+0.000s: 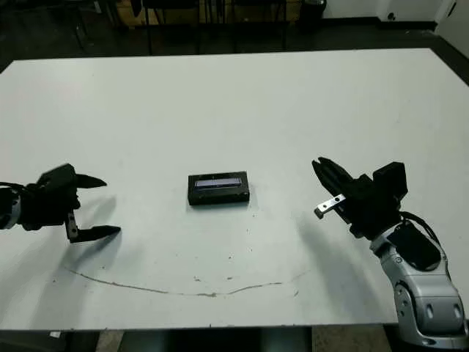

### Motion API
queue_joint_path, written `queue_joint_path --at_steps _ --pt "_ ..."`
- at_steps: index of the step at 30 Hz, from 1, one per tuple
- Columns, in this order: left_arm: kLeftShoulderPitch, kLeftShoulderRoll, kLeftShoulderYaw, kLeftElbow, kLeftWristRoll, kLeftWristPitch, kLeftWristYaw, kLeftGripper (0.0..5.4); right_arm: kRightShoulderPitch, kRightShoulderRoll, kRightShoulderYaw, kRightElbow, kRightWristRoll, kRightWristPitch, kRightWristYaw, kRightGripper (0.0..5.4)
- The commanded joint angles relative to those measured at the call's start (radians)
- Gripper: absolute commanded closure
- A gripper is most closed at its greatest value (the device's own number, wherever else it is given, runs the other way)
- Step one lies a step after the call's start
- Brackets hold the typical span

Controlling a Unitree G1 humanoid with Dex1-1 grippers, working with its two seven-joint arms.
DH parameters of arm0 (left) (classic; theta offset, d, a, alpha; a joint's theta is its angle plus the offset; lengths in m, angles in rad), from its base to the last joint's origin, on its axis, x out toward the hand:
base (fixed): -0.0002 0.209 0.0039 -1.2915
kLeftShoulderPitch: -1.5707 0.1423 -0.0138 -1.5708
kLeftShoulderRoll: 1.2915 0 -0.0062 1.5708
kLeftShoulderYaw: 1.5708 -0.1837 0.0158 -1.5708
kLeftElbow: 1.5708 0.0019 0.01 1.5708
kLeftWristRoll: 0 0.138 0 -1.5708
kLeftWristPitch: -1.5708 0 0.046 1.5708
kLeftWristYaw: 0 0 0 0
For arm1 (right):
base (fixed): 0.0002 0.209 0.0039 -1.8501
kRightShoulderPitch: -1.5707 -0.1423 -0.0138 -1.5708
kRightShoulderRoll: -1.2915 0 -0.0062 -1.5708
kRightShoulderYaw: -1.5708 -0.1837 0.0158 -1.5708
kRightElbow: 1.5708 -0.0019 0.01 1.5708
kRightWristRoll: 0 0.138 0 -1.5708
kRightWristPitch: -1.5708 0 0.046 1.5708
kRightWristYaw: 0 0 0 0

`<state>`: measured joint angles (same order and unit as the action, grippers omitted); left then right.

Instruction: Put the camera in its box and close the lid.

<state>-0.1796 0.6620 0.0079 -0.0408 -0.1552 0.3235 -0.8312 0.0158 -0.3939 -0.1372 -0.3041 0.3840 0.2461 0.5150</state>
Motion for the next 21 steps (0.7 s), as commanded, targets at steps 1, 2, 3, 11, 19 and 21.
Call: queue_joint_path --at_steps 1,2,3,11,19,21 --pt "-0.002 -0.163 0.048 -0.111 -0.05 0.039 0.187 0.62 -0.004 0.004 -0.002 0.029 0.003 -0.011 0.01 5.4" --pt "-0.01 -0.206 0.049 -0.141 -0.059 0.046 0.234 0.8 -0.006 0.004 -0.002 0.033 0.003 -0.014 0.012 5.4" --pt "-0.021 -0.247 0.04 -0.175 -0.068 0.065 0.277 1.01 -0.009 0.003 -0.002 0.033 0.002 -0.014 0.012 5.4" --pt "-0.089 -0.526 -0.159 -0.277 -0.04 0.184 0.511 2.57 -0.018 0.01 -0.006 0.045 0.004 -0.018 0.006 5.4" --pt "-0.137 -0.629 -0.342 -0.113 0.108 0.273 0.627 4.12 -0.007 0.012 -0.014 0.045 0.016 -0.025 0.008 5.4" --pt "-0.128 -0.649 -0.36 -0.06 0.128 0.269 0.643 4.53 -0.004 0.011 -0.013 0.043 0.014 -0.022 0.004 5.4"
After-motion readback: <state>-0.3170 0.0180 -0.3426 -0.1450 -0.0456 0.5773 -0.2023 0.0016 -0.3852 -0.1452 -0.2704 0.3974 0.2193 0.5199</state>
